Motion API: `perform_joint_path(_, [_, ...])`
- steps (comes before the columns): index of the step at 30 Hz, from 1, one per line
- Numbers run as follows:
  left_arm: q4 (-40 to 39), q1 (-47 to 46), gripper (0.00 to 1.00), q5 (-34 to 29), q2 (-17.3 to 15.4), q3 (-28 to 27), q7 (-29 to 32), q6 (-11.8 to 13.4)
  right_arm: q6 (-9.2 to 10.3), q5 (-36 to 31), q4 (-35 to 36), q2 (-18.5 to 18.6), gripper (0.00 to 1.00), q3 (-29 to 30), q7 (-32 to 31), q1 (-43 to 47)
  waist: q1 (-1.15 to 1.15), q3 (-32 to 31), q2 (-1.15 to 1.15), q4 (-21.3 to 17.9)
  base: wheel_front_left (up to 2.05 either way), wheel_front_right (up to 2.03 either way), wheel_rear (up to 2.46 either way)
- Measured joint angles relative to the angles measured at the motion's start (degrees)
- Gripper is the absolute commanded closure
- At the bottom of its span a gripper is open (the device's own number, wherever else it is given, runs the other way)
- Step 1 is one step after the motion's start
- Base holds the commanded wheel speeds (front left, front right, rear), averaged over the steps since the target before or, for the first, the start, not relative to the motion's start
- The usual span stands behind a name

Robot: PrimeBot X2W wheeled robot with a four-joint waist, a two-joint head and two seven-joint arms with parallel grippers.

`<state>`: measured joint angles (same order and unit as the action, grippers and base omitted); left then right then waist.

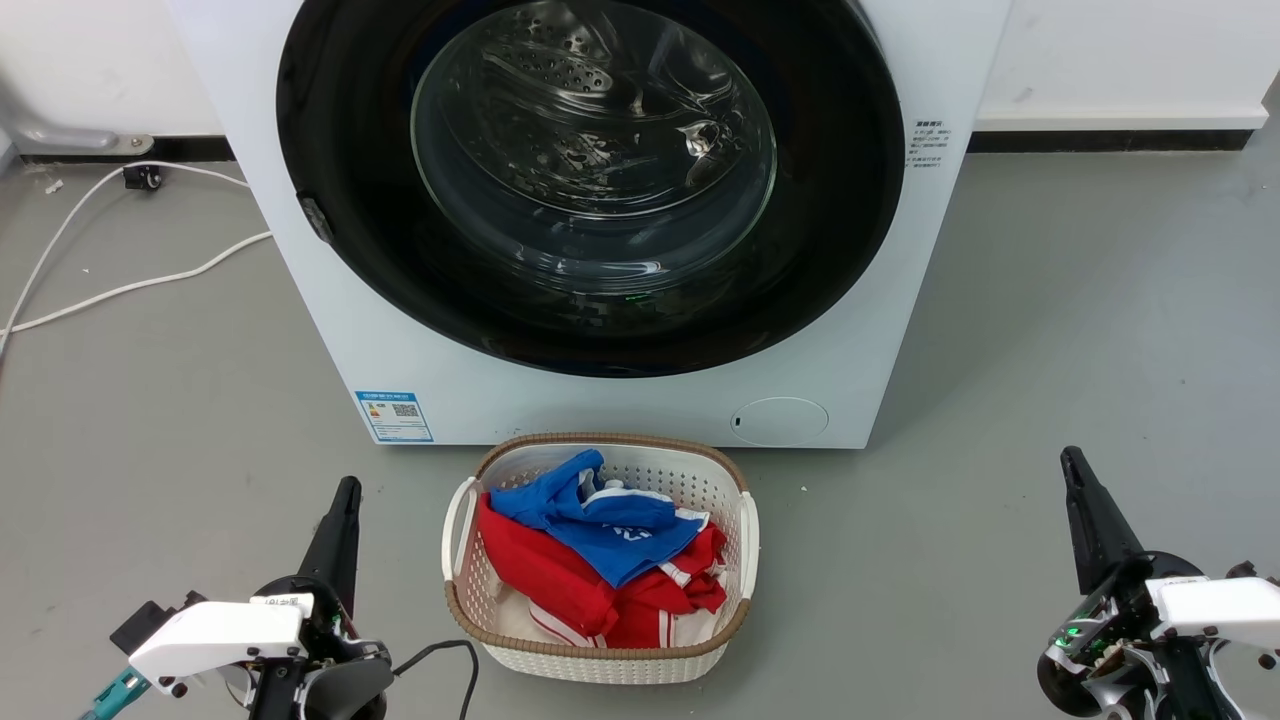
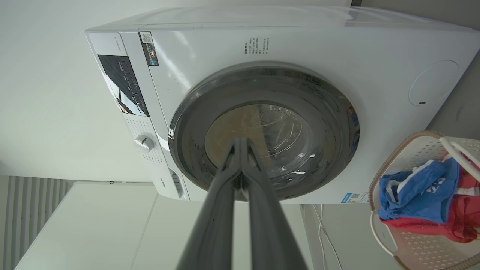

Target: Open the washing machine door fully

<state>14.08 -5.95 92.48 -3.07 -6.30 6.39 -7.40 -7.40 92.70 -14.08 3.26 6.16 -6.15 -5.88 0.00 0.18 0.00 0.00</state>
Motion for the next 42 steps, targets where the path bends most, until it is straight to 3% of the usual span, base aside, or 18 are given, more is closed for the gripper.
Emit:
perform_joint_path(18, [0.0, -0.01, 1.0, -0.04, 0.03, -0.05, 0.0, 0.0, 0.0, -0.16, -0.01, -0.08, 1.0, 0.09, -0.03, -0.01, 0.0, 0.0, 0.0, 0.0, 0.0, 0.0, 0.0])
perform_joint_path(19, [0.0, -0.01, 0.0, -0.04, 0.04, -0.05, 0.0, 0.0, 0.0, -0.16, -0.01, -0.08, 0.0, 0.1, -0.03, -0.01, 0.0, 0.0, 0.0, 0.0, 0.0, 0.0, 0.0])
perform_joint_path(34, [0.02, 1.85, 0.0, -1.89, 0.36, 4.1, -3.12, 0.07, 0.02, -1.31, 1.01, -0.29, 0.0, -0.69, 1.89, 3.08, 0.0, -0.06, 0.0, -0.09, 0.0, 0.0, 0.0])
perform_joint_path(42, [-1.82, 1.86, 0.0, -10.0, 0.35, 4.77, -5.19, 0.07, 0.02, -6.86, 2.9, 1.08, 0.0, -1.87, 4.47, 3.9, 0.0, -0.21, 0.0, -0.2, 0.0, 0.0, 0.0])
